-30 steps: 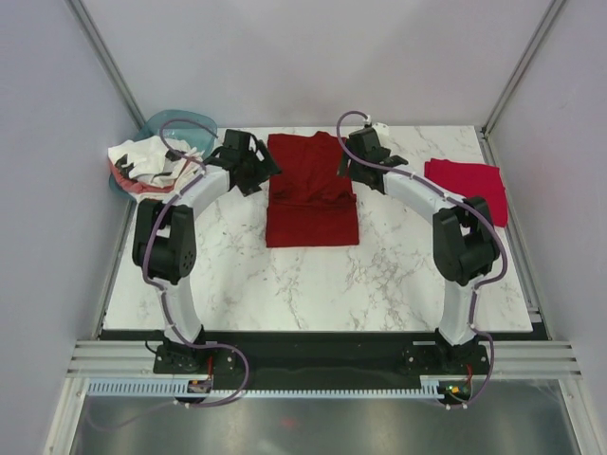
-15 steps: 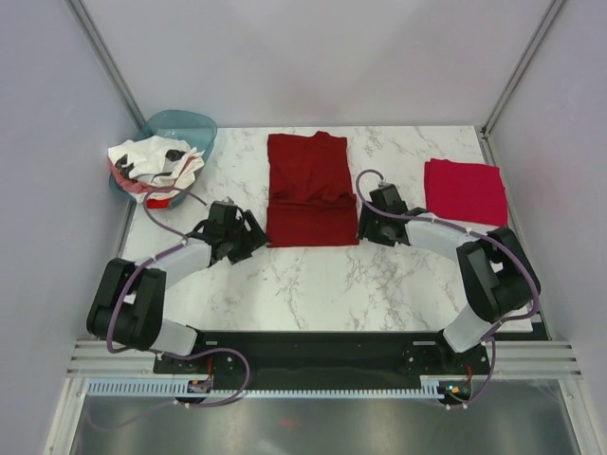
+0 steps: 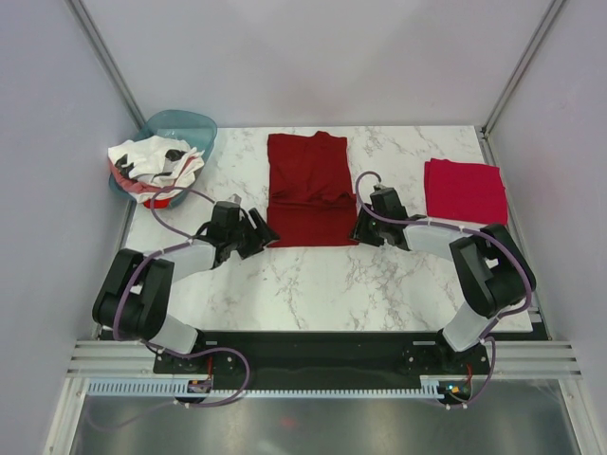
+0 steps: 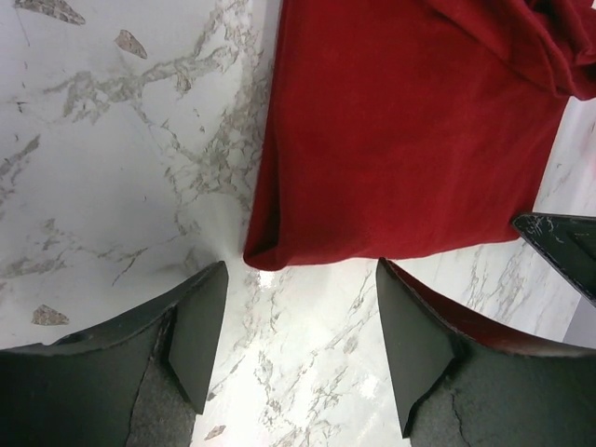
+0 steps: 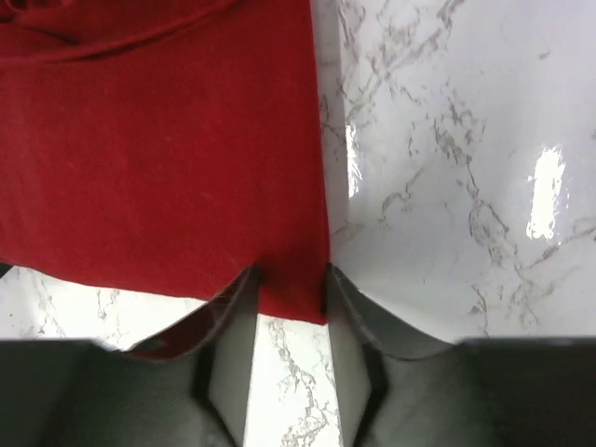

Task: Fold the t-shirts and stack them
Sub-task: Fold the tshirt

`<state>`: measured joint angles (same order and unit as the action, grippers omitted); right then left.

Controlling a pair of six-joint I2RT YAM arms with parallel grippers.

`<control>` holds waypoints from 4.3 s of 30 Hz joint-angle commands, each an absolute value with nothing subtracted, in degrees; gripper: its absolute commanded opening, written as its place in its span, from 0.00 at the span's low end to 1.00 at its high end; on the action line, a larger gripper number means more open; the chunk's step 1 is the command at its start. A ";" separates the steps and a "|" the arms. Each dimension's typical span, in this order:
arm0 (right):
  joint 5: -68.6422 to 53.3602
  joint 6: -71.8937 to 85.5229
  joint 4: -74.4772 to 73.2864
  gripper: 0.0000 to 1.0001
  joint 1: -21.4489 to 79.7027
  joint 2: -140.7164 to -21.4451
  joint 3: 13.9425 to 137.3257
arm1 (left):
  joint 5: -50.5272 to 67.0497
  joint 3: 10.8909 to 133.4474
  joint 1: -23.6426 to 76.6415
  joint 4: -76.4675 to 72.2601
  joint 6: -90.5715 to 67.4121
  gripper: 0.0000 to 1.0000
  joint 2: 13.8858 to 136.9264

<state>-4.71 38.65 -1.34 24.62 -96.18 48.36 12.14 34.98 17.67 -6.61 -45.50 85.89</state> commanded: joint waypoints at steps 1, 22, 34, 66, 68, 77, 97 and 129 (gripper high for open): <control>-5.01 39.64 -0.97 0.41 24.70 -96.42 46.85 | 11.25 35.15 18.02 -6.68 -46.05 0.72 87.27; -6.94 39.03 -1.67 0.01 24.70 -94.23 47.72 | 8.88 38.50 18.72 -3.95 -45.79 0.02 89.92; -12.83 38.14 -19.40 0.00 23.91 -90.00 71.26 | 10.20 59.58 19.07 17.83 -42.80 0.02 81.93; -17.59 36.56 -26.01 0.00 23.99 -52.12 46.58 | 8.09 38.23 34.89 32.87 -47.64 0.02 38.32; -16.70 35.69 -26.02 0.00 24.08 -54.21 47.81 | 7.47 38.93 34.89 33.40 -47.81 0.03 39.28; -13.54 34.63 -23.82 0.00 23.99 -66.25 56.33 | 4.31 45.08 34.54 34.10 -47.64 0.02 48.33; -9.41 33.92 -19.18 0.00 23.73 -91.47 77.60 | 7.20 60.28 19.79 32.09 -41.31 0.02 71.78; -7.01 30.67 -7.04 0.74 21.01 -110.92 71.04 | 12.39 55.12 14.33 10.31 -44.65 0.81 87.98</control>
<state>-3.64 31.00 -7.79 20.99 -109.67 74.81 10.11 59.64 14.02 19.70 -42.17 90.67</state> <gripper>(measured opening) 0.775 0.815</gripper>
